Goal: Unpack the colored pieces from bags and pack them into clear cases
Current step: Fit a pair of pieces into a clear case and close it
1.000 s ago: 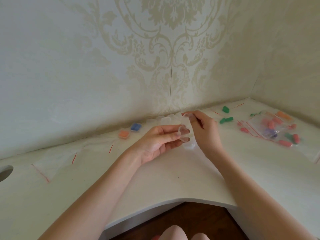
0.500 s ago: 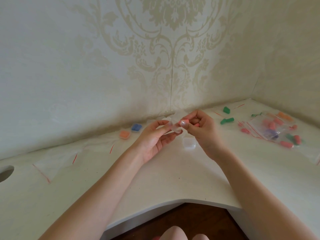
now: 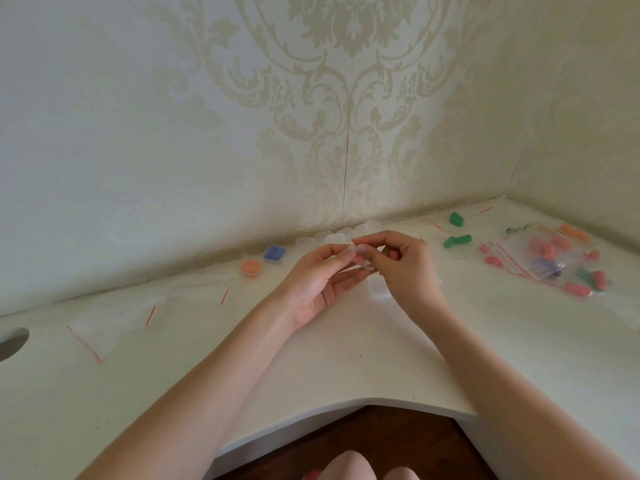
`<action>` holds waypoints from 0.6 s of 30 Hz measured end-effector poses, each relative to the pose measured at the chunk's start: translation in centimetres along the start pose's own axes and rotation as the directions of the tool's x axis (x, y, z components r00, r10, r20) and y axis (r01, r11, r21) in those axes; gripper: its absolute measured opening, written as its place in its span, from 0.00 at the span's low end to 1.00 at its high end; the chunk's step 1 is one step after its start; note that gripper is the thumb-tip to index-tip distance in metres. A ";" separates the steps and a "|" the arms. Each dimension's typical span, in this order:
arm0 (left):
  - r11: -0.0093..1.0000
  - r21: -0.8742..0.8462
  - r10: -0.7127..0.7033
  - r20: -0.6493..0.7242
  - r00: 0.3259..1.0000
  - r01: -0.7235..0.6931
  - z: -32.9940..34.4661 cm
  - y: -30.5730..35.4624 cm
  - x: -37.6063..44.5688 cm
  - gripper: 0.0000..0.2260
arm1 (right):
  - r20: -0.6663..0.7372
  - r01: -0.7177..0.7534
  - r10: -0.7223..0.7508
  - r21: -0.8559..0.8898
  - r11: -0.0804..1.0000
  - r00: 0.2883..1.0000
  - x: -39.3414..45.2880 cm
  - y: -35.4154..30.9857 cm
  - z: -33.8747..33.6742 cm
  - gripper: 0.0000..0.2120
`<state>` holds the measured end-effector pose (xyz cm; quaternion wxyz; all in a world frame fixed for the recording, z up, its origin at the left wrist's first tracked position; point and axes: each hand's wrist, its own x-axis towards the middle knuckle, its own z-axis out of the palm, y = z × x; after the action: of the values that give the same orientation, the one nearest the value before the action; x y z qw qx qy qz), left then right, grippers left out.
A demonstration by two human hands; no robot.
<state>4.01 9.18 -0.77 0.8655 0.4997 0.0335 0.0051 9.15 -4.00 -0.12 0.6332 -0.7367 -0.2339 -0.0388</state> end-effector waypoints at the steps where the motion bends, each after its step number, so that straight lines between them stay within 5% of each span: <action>1: 1.000 0.008 0.004 -0.002 1.000 -0.004 0.2 0.0 0.0 0.04 | -0.004 -0.001 0.000 -0.016 1.000 1.000 -0.1 0.0 0.1 0.05; 6: 0.999 0.015 0.039 -0.116 0.993 -0.038 0.4 -0.3 0.0 0.03 | 0.091 -0.008 0.007 0.006 1.000 0.996 -0.2 0.0 0.6 0.10; 12: 0.998 0.029 0.056 -0.219 0.974 -0.051 0.1 -0.1 0.3 0.08 | 0.190 -0.093 0.050 0.228 0.969 0.980 -0.1 -0.4 -0.1 0.23; 18: 0.979 0.130 0.185 -0.249 0.951 -0.156 -0.5 -0.2 0.6 0.09 | 0.115 -0.067 0.037 0.273 0.960 0.993 -0.2 -0.4 0.0 0.15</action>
<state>4.57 9.55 -1.20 0.8215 0.5419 0.1037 0.1435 8.83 -4.08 0.13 0.7171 -0.6479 -0.2518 0.0511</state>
